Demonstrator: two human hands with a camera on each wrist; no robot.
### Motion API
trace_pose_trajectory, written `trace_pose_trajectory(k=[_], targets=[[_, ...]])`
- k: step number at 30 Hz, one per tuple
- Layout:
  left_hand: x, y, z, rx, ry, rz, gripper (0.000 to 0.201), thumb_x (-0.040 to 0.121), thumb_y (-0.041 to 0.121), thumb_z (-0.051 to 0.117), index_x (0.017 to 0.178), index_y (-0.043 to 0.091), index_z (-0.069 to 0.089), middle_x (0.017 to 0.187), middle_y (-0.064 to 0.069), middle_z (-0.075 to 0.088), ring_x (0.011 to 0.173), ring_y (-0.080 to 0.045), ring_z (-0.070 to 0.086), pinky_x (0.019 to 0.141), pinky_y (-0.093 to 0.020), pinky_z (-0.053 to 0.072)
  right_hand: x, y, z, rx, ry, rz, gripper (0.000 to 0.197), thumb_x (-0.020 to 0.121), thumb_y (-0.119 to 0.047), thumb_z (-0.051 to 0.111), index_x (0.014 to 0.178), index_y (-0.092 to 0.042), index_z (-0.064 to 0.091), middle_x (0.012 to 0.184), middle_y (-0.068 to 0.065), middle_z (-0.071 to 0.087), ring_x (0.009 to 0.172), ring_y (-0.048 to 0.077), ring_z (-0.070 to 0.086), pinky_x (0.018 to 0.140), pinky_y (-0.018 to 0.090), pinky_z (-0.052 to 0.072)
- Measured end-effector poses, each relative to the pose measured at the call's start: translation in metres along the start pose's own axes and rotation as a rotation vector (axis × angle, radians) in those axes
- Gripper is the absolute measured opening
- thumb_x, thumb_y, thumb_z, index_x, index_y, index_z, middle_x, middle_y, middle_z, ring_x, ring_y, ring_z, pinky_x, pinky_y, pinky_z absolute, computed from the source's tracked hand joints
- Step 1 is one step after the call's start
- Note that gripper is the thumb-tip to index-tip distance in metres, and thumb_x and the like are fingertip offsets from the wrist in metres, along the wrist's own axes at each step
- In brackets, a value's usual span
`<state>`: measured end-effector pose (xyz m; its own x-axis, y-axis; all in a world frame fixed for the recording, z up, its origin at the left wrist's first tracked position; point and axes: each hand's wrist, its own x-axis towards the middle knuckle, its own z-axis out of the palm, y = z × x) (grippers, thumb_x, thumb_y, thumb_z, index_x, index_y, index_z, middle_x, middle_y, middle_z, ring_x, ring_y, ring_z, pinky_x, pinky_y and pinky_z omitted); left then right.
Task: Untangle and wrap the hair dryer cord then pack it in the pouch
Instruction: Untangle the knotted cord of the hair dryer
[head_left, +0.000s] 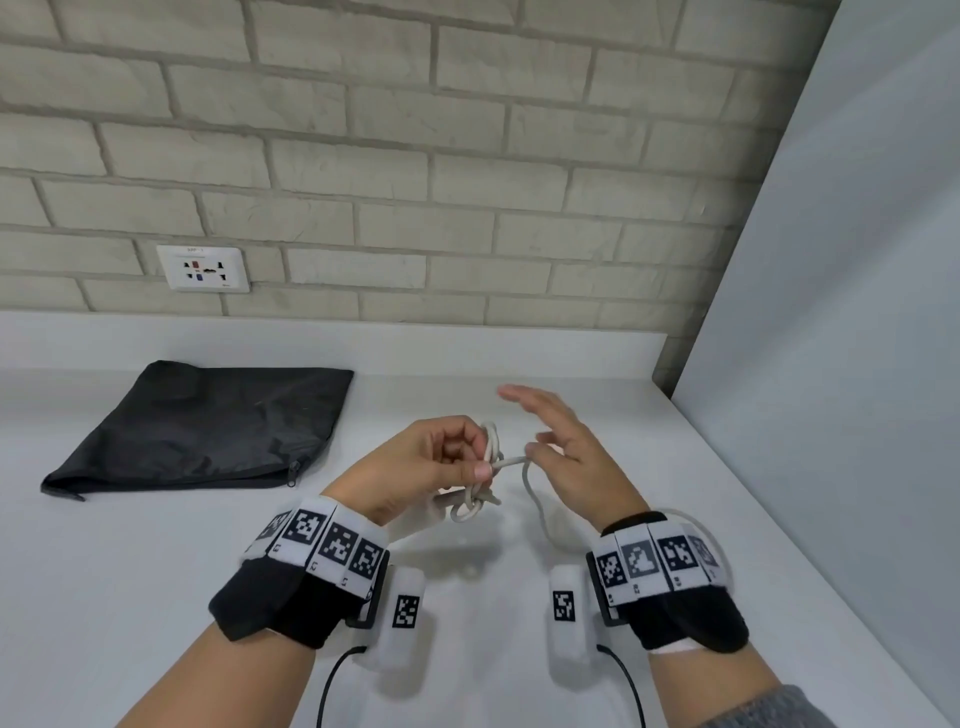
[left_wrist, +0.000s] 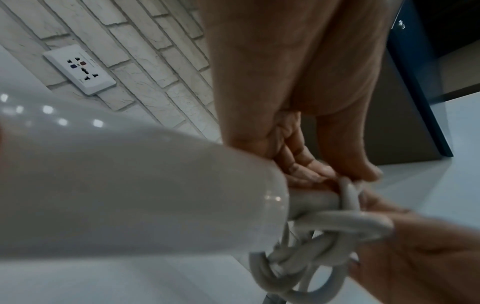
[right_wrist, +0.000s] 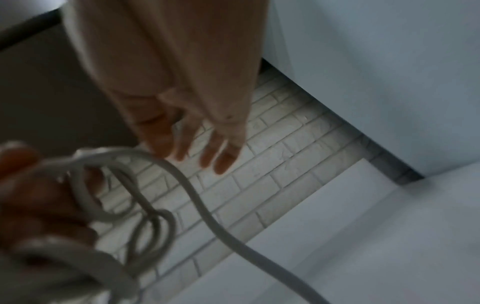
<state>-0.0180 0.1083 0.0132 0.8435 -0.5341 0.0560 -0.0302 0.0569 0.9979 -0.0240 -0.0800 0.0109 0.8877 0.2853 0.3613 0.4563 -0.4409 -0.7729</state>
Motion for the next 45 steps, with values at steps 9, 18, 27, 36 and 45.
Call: trace_pose_trajectory(k=[9, 18, 27, 36, 45], targets=[[0.004, -0.008, 0.001, 0.064, 0.247, -0.025, 0.017, 0.08, -0.006, 0.062, 0.088, 0.009, 0.064, 0.053, 0.001, 0.063, 0.044, -0.008, 0.052, 0.041, -0.019, 0.037, 0.001, 0.011, -0.007, 0.0, -0.175, 0.023, 0.022, 0.088, -0.011, 0.057, 0.087, -0.033, 0.063, 0.084, -0.009, 0.051, 0.084, 0.012, 0.054, 0.087, 0.036, 0.046], [0.006, 0.002, -0.007, 0.002, 0.667, -0.063, 0.029, 0.095, -0.003, 0.03, 0.088, 0.0, 0.059, 0.063, -0.006, 0.042, 0.056, -0.014, 0.038, 0.044, -0.013, 0.039, -0.012, 0.023, 0.003, 0.114, -0.078, 0.07, 0.016, 0.085, -0.008, 0.06, 0.077, -0.021, 0.062, 0.082, -0.004, 0.057, 0.077, 0.012, 0.059, 0.072, 0.028, 0.052], [-0.003, 0.01, -0.026, -0.777, 0.467, -0.024, 0.047, 0.092, 0.025, 0.046, 0.046, 0.015, 0.04, 0.065, -0.004, 0.065, 0.061, -0.017, 0.067, 0.075, -0.03, 0.055, -0.009, 0.039, 0.008, 0.256, -0.04, 0.313, 0.032, 0.082, -0.001, 0.063, 0.065, -0.015, 0.039, 0.07, 0.004, 0.058, 0.068, 0.021, 0.066, 0.062, 0.024, 0.049], [-0.016, 0.016, -0.023, -0.106, 0.591, 0.109, 0.031, 0.071, 0.031, 0.062, 0.055, 0.005, 0.061, 0.078, 0.0, 0.067, 0.095, -0.014, 0.064, 0.085, -0.032, 0.046, -0.005, 0.041, 0.005, 0.35, 0.124, 0.256, 0.034, 0.081, 0.012, 0.056, 0.069, -0.014, 0.037, 0.073, 0.005, 0.055, 0.066, 0.015, 0.068, 0.07, 0.029, 0.058], [-0.022, 0.06, -0.004, 1.091, 0.532, 0.079, 0.076, 0.08, 0.056, 0.052, 0.144, 0.024, 0.026, 0.148, -0.001, 0.029, 0.136, -0.02, 0.03, 0.112, -0.045, 0.029, 0.004, 0.019, 0.0, 0.004, 0.18, -0.107, 0.043, 0.075, 0.01, 0.064, 0.065, -0.024, 0.04, 0.079, -0.004, 0.041, 0.062, 0.003, 0.048, 0.062, 0.012, 0.043]])
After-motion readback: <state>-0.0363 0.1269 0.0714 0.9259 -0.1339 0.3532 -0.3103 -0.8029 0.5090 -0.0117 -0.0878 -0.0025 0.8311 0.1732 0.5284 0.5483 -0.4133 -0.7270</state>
